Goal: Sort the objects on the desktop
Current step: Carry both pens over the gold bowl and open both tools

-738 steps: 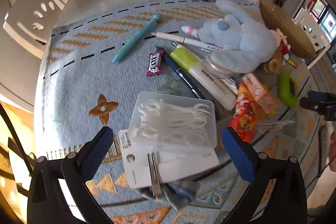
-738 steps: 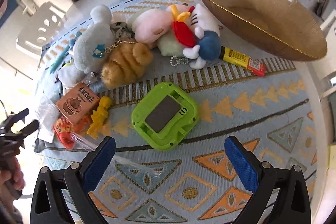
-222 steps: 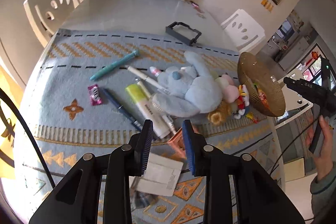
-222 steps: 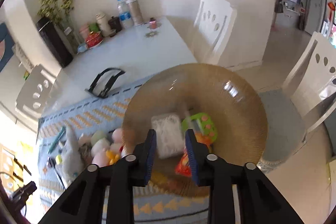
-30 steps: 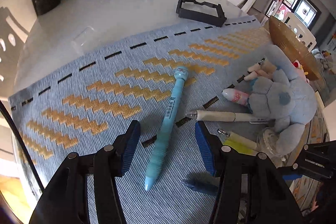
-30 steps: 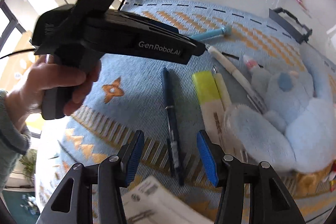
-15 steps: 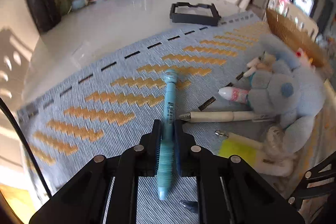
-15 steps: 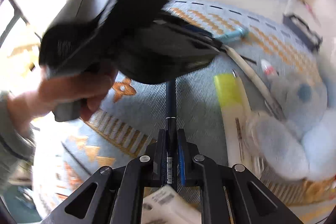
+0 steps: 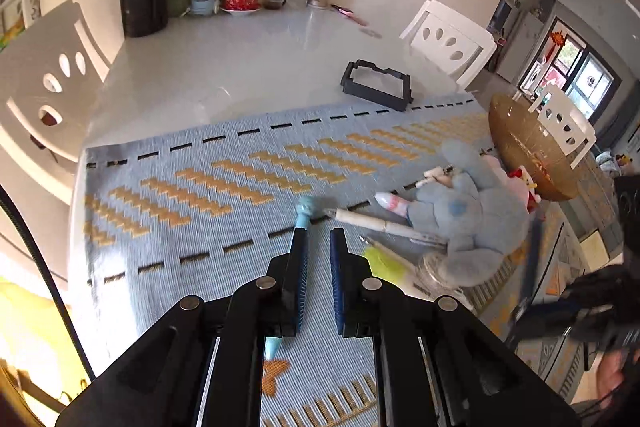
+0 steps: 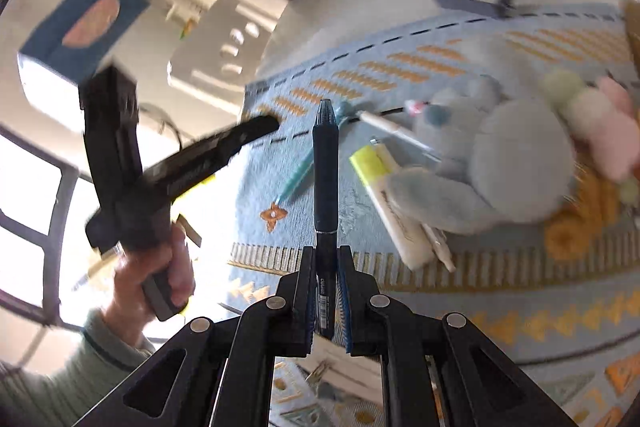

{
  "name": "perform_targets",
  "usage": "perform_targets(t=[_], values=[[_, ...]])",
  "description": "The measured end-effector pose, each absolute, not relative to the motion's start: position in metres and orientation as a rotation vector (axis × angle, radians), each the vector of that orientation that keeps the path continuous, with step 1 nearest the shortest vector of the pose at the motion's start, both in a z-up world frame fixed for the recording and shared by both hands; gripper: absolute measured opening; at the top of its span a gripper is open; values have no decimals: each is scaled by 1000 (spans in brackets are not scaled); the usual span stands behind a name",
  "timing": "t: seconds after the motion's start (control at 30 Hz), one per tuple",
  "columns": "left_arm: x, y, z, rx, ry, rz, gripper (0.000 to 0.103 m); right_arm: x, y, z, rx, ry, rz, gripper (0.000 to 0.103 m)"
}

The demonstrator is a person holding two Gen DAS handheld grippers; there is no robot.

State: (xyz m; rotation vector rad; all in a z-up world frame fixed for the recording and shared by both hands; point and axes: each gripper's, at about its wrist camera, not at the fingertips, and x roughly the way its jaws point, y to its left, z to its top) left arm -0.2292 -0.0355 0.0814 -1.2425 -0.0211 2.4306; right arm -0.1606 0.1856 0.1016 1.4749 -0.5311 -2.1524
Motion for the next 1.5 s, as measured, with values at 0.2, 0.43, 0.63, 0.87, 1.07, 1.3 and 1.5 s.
perform_targets(t=[0.2, 0.43, 0.63, 0.87, 1.07, 1.3, 1.5], values=[[-246, -30, 47, -1395, 3, 2372, 25, -138, 209, 117, 1467, -547, -2192, 10], [-266, -5, 15, -1463, 257, 2391, 30, -107, 233, 121, 1458, -618, -2226, 10], [-254, 9, 28, -1405, 132, 2351, 8, -90, 251, 131, 1420, -683, -2252, 10], [-219, 26, 94, -1242, -67, 2337, 8, -80, 276, 157, 1337, -728, -2296, 10], [-201, 69, 144, -1111, -60, 2322, 8, -72, 311, 184, 1257, -758, -2361, 10], [-199, 134, 179, -1029, -51, 2274, 8, -67, 375, 212, 1176, -768, -2493, 10], [-210, 205, 194, -970, 4, 2213, 8, -71, 442, 225, 1135, -785, -2627, 10]])
